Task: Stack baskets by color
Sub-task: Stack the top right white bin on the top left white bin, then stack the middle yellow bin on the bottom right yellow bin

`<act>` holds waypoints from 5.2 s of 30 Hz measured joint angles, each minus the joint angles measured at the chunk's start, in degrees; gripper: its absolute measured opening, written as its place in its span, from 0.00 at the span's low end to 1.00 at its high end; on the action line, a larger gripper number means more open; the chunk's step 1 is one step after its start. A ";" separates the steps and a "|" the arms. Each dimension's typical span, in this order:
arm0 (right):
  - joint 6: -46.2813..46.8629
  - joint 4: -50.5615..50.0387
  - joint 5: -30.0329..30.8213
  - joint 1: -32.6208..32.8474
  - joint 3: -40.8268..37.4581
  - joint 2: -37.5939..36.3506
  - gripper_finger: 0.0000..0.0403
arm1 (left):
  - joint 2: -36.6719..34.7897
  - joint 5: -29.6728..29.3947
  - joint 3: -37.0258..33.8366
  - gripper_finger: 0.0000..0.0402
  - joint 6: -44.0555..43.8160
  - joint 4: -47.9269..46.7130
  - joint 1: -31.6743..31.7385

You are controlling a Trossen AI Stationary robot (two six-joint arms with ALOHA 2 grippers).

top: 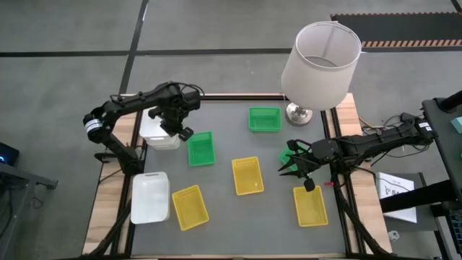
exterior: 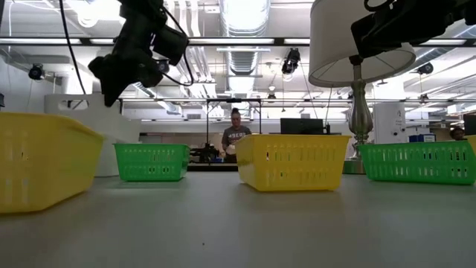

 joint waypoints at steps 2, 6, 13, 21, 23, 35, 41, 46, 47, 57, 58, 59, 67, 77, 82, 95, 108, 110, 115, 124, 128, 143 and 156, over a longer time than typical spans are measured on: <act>0.00 0.00 0.00 0.00 0.00 0.00 0.15 | 0.00 -0.09 -0.60 0.02 0.02 0.19 0.00; 0.00 0.00 0.00 0.00 0.00 0.00 0.15 | 0.00 -0.33 -1.66 0.11 0.27 0.46 0.00; -0.23 0.03 0.02 -0.01 -0.45 0.01 0.15 | -1.06 -0.31 -0.17 0.26 2.90 1.06 -0.80; 1.46 2.96 0.02 -0.02 -2.05 0.02 0.15 | -10.81 -6.23 -2.77 0.29 0.68 18.44 -12.36; 0.51 8.45 0.02 -0.02 -3.44 0.11 0.15 | -13.31 -10.05 -4.29 0.29 0.03 26.56 -17.51; 0.87 33.24 -1.04 -0.02 -9.58 8.72 0.15 | -19.85 -21.92 -25.57 0.29 17.70 87.00 -43.43; -4.03 42.93 -1.01 -1.26 -8.59 13.08 0.15 | -19.85 -21.94 -32.37 0.29 25.41 107.91 -46.52; -4.24 42.29 -0.83 -1.99 -8.16 12.67 0.15 | -19.89 -21.99 -32.87 0.29 25.49 109.61 -46.49; -4.07 41.97 -0.85 -1.99 -8.41 12.22 0.15 | -19.89 -21.97 -32.87 0.29 25.49 109.72 -46.51; -1.46 41.74 1.84 -1.90 -12.20 8.47 0.15 | -19.59 -21.97 -32.87 0.29 25.51 110.05 -46.47; -1.13 42.57 3.36 -1.92 -12.92 8.62 0.15 | -19.38 -21.97 -32.87 0.29 25.51 110.03 -46.47; -0.60 43.00 5.10 -1.92 -13.28 8.79 0.15 | -19.08 -21.97 -32.87 0.29 25.51 110.06 -46.47; 2.60 40.67 12.50 -2.03 -14.05 9.09 0.15 | -15.92 -21.97 -32.87 0.29 22.97 110.65 -46.47; 4.94 39.49 12.54 -2.07 -13.86 9.03 0.17 | -13.20 -21.97 -32.87 0.29 20.87 112.06 -46.47; 6.14 35.99 15.36 -2.29 -11.36 9.03 0.26 | -12.90 -21.97 -32.87 0.29 17.45 112.07 -46.49; 3.29 21.42 15.58 -2.29 -1.16 9.44 0.43 | -12.90 -22.38 -31.82 0.29 16.50 112.10 -46.47; 33.91 10.31 15.53 -2.29 5.20 16.41 0.42 | -15.12 -22.38 -31.85 0.29 23.44 110.82 -46.77; 38.68 5.21 15.93 -2.29 8.36 19.89 0.41 | -16.06 -22.42 -31.85 0.29 25.76 109.87 -46.77; 50.54 -13.60 20.04 -2.29 18.17 29.67 0.40 | -17.37 -22.88 -31.85 0.29 32.41 109.74 -46.77; 69.75 -32.37 21.68 -0.92 34.00 44.01 0.43 | -18.34 -27.91 -31.85 0.29 42.11 109.35 -46.77; 71.38 -32.98 21.19 -0.31 39.20 50.83 0.44 | -18.71 -33.73 -31.85 0.29 45.22 108.48 -46.80; 76.05 -48.68 20.57 -1.15 52.57 64.44 0.44 | -21.00 -39.19 -31.87 0.29 50.53 103.47 -46.77; 75.76 -47.01 21.02 -1.16 52.02 65.42 0.21 | -20.98 -39.35 -31.87 0.29 51.56 103.51 -46.73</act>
